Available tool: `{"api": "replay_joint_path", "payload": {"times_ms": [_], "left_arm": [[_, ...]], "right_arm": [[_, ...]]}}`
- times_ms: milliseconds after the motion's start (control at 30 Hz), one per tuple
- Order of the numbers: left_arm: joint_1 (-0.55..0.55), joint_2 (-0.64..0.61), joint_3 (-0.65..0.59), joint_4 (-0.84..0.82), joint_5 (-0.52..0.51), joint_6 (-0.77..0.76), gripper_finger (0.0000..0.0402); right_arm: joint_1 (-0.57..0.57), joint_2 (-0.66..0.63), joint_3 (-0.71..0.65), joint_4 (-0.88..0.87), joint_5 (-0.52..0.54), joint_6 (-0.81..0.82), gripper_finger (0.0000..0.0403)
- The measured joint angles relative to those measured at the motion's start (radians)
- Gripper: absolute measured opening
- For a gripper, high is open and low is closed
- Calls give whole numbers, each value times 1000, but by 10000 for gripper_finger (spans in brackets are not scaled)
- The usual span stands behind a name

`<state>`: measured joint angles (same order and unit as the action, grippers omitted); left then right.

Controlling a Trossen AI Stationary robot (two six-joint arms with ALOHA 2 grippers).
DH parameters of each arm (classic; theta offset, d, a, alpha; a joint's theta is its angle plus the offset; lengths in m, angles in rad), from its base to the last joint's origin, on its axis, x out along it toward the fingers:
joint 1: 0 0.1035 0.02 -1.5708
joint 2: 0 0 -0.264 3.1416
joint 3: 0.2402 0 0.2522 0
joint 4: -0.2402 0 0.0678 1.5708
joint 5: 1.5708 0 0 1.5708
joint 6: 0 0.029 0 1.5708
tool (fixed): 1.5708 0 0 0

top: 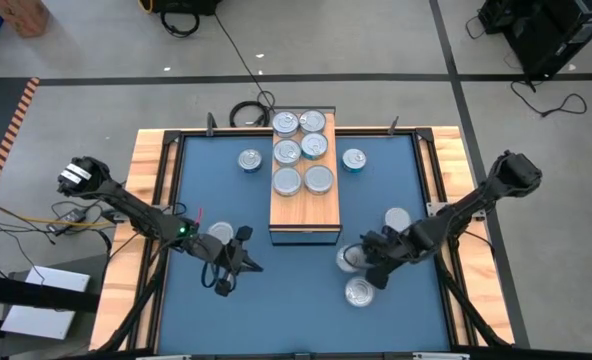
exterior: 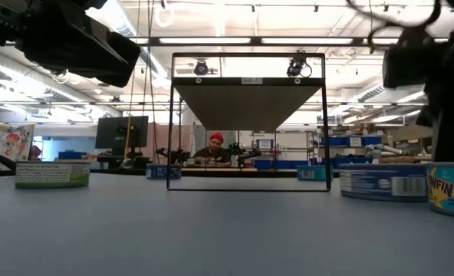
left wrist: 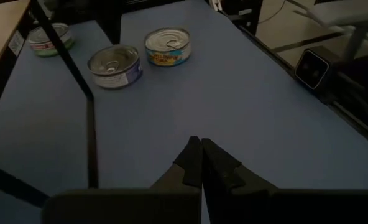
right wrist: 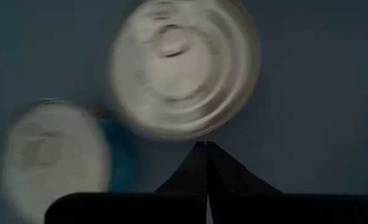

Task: Stack canned seafood by type on shelf
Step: Stack the blue tuna can on top of the other blue tuna can on the shelf

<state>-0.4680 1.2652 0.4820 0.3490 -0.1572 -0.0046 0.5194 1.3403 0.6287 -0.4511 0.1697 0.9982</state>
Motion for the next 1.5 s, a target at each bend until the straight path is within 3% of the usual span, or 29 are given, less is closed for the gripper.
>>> {"api": "replay_joint_path", "payload": {"times_ms": [267,567,833,933,1167,1300,1500], "left_arm": [[-13,0,0,-1,0,1,4],[-20,24,0,-1,-7,29,4],[-43,32,2,18,-29,47,3],[-52,31,4,28,-30,50,3],[-67,32,32,19,-32,56,3],[-71,32,33,17,-32,62,3],[-71,32,33,17,-33,75,3]], "right_arm": [[30,0,30,-115,253,56,5],[13,0,-58,128,238,49,5],[18,0,-50,273,211,-33,5],[20,0,9,227,206,-76,5],[43,0,125,-111,245,-50,5],[49,35,125,-167,211,-108,5],[47,193,124,-139,128,-161,5]]}}
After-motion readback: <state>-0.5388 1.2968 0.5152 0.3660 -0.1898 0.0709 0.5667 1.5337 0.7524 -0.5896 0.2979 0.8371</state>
